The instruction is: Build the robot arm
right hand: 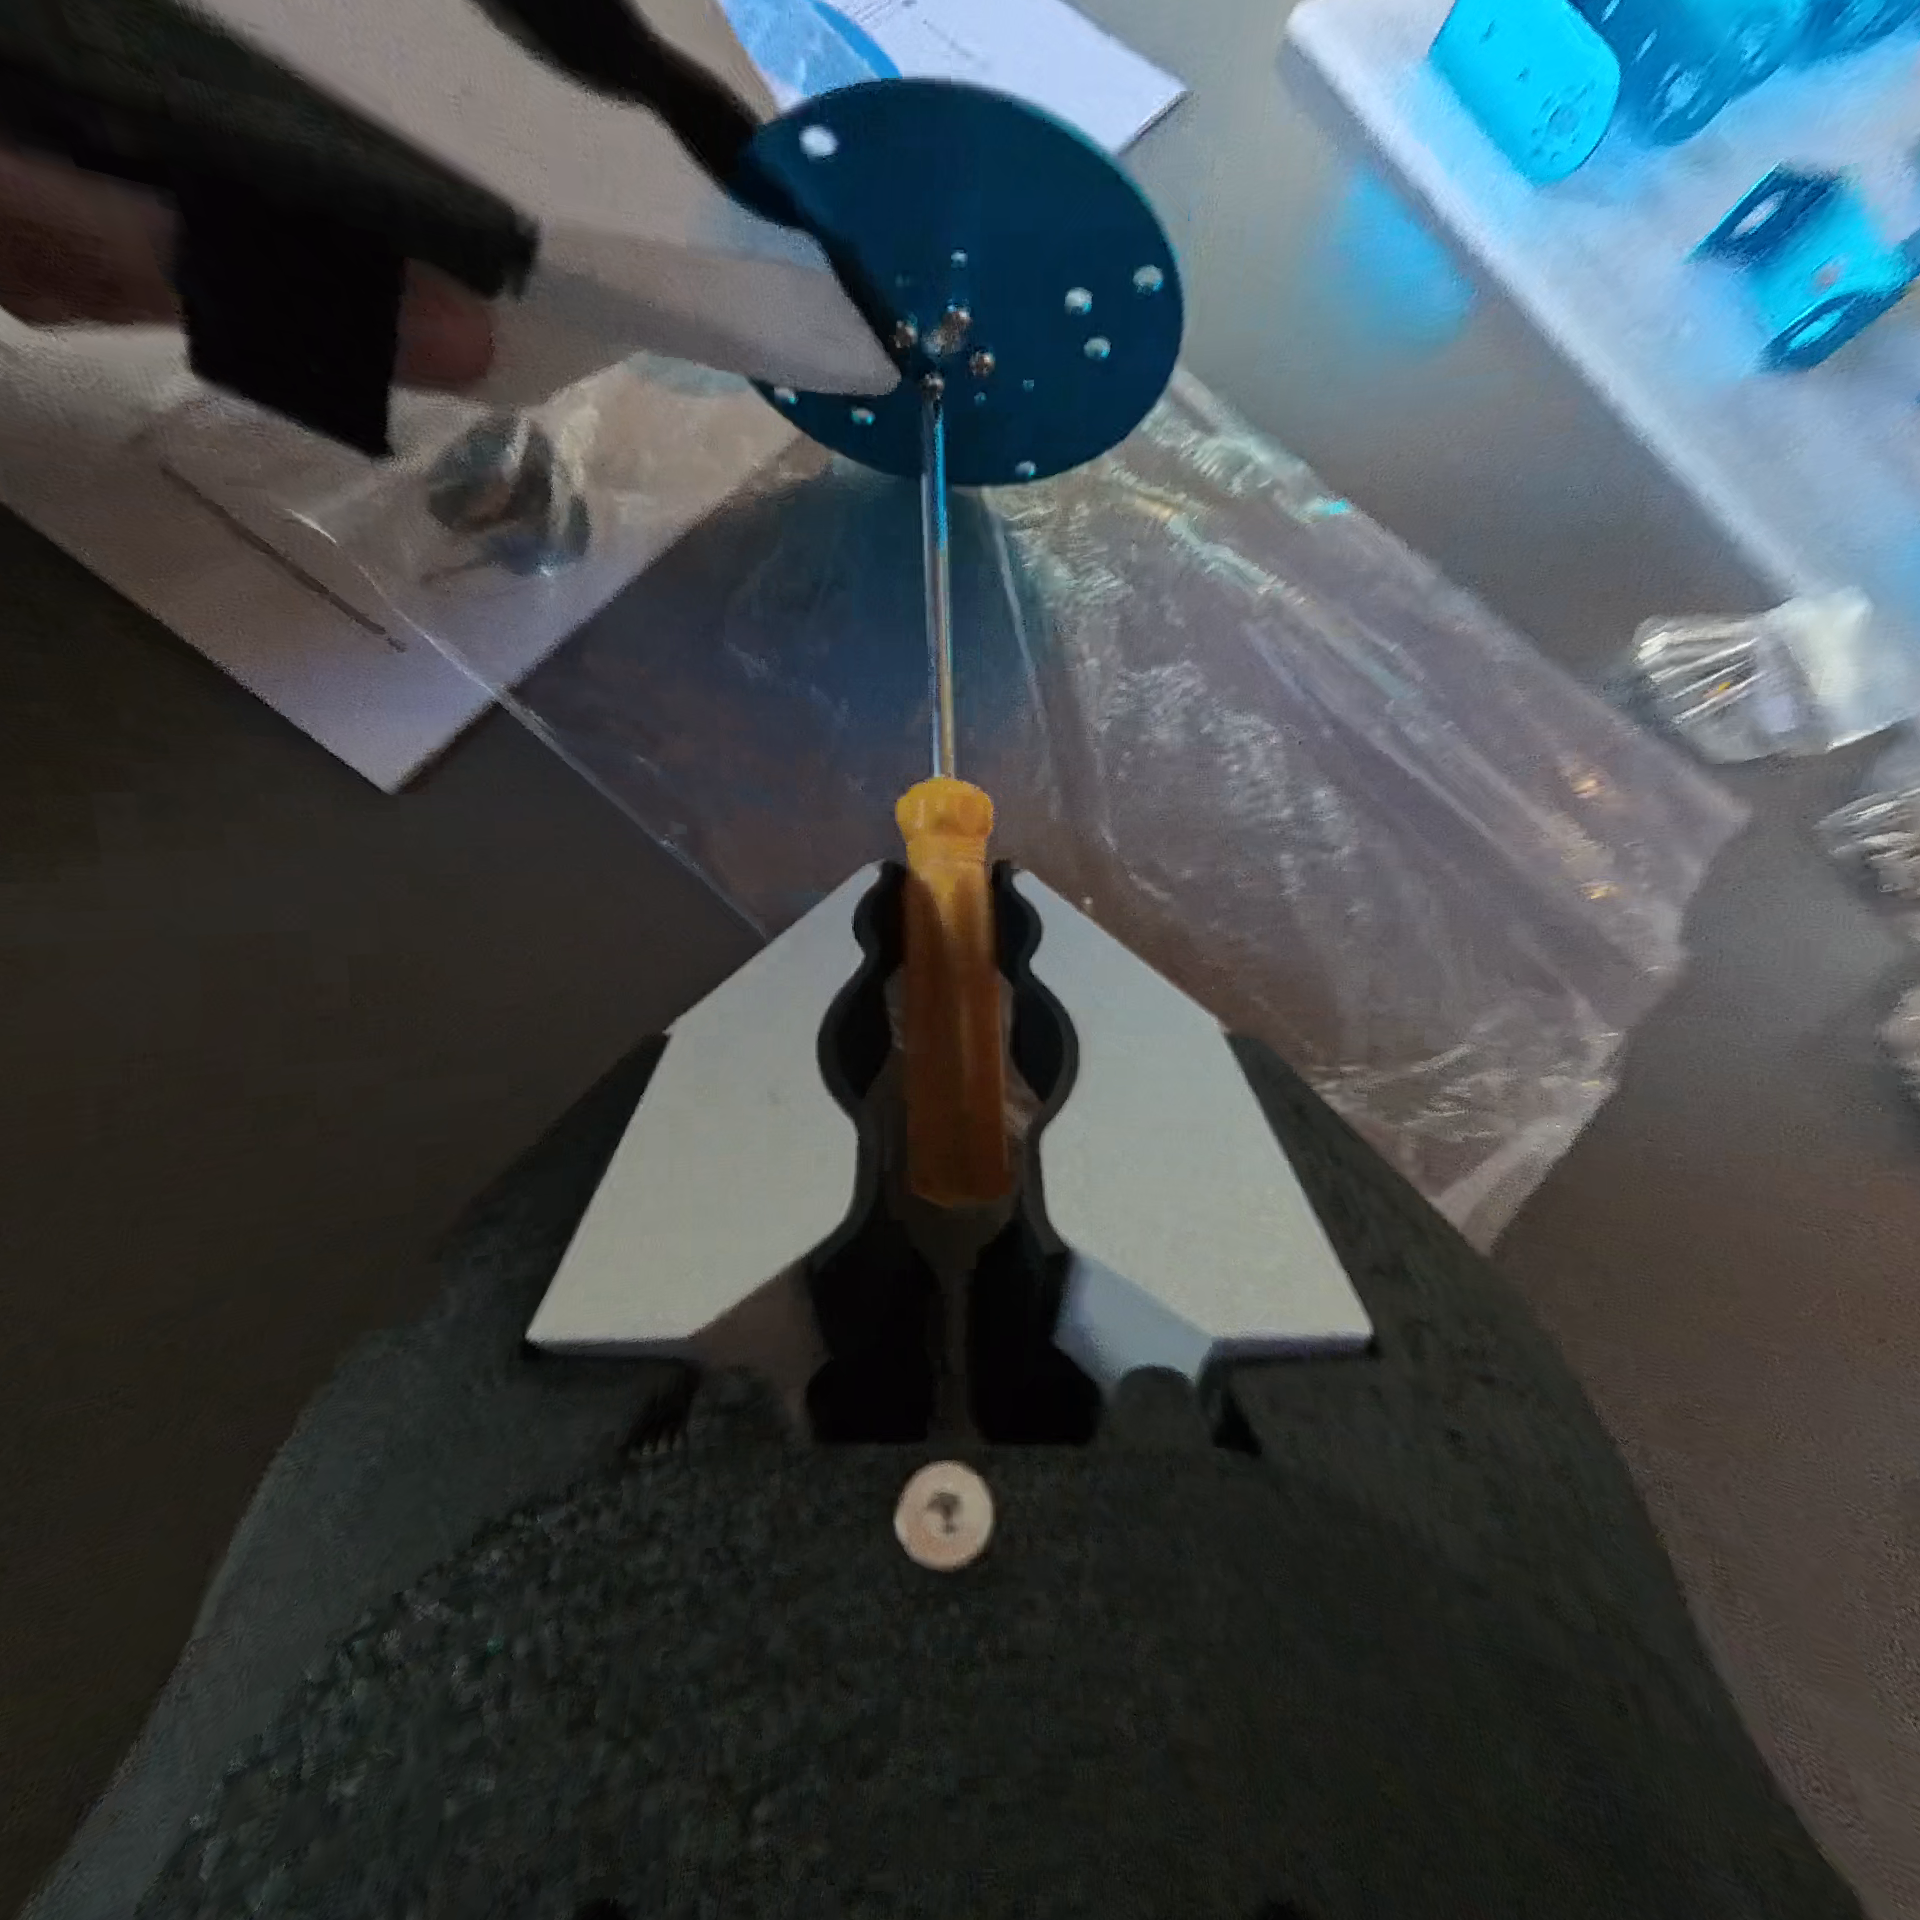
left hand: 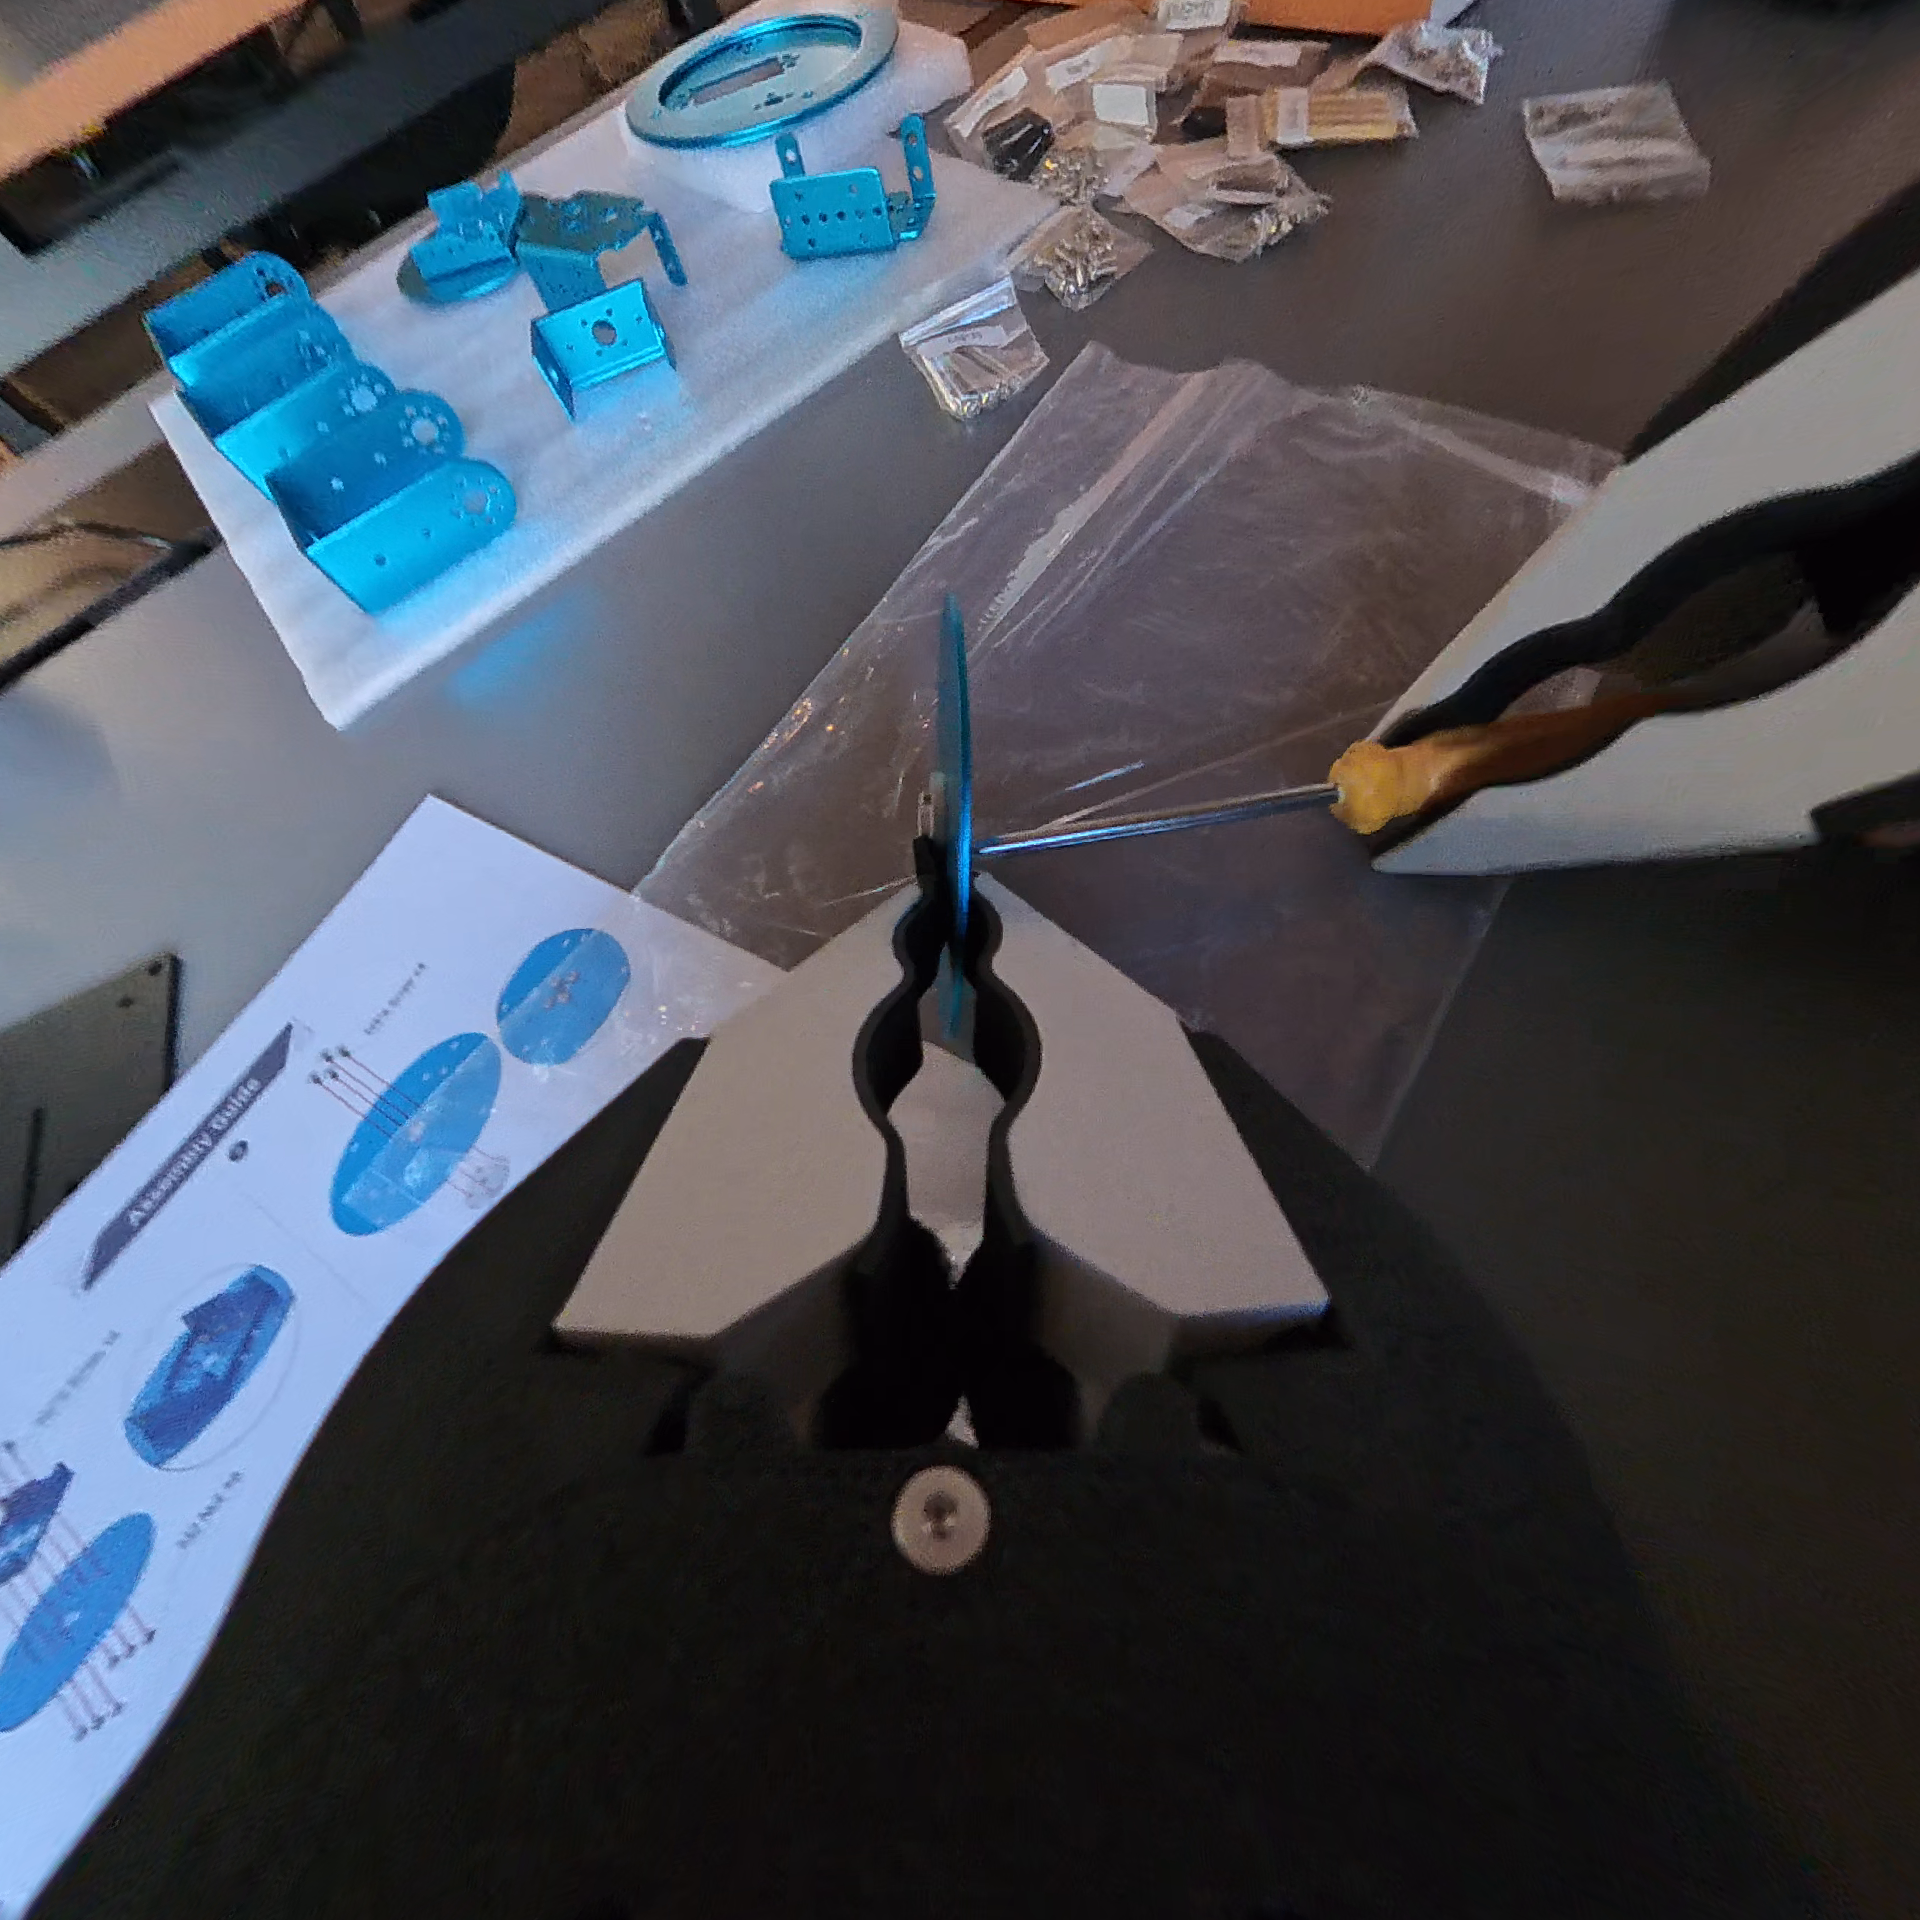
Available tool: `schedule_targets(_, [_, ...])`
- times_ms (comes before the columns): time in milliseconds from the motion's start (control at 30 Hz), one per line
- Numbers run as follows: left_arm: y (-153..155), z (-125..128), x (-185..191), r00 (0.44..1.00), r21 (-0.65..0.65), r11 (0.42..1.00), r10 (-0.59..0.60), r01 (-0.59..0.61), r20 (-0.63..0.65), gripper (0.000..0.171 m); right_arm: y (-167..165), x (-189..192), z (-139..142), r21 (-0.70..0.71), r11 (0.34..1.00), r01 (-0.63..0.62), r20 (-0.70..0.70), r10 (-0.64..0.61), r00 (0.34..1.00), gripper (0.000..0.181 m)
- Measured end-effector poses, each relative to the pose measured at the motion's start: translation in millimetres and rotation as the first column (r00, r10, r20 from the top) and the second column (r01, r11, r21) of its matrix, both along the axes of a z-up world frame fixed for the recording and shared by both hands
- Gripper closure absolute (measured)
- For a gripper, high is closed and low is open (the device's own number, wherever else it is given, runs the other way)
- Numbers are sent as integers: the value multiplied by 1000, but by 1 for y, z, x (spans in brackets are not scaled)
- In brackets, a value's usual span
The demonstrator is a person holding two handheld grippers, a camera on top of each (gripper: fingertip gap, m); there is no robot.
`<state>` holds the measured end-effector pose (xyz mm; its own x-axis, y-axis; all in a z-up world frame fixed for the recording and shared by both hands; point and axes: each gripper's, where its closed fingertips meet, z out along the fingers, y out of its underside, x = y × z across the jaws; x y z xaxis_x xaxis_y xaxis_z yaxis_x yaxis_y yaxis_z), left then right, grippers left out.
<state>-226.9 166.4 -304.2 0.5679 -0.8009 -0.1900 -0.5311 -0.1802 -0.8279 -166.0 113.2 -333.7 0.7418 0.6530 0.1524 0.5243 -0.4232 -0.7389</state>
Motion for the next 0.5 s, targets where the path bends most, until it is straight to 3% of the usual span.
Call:
schedule_targets(200, [-1,-1,-1,999,5,999,-33,33,32,169,-3,-4,2,-223,974,-26,-282,-39,959,164])
schedule_targets(500, [-1,-3,0,999,10,999,-35,35,17,169,-2,-1,-1,-101,995,4,-119,-16,993,160])
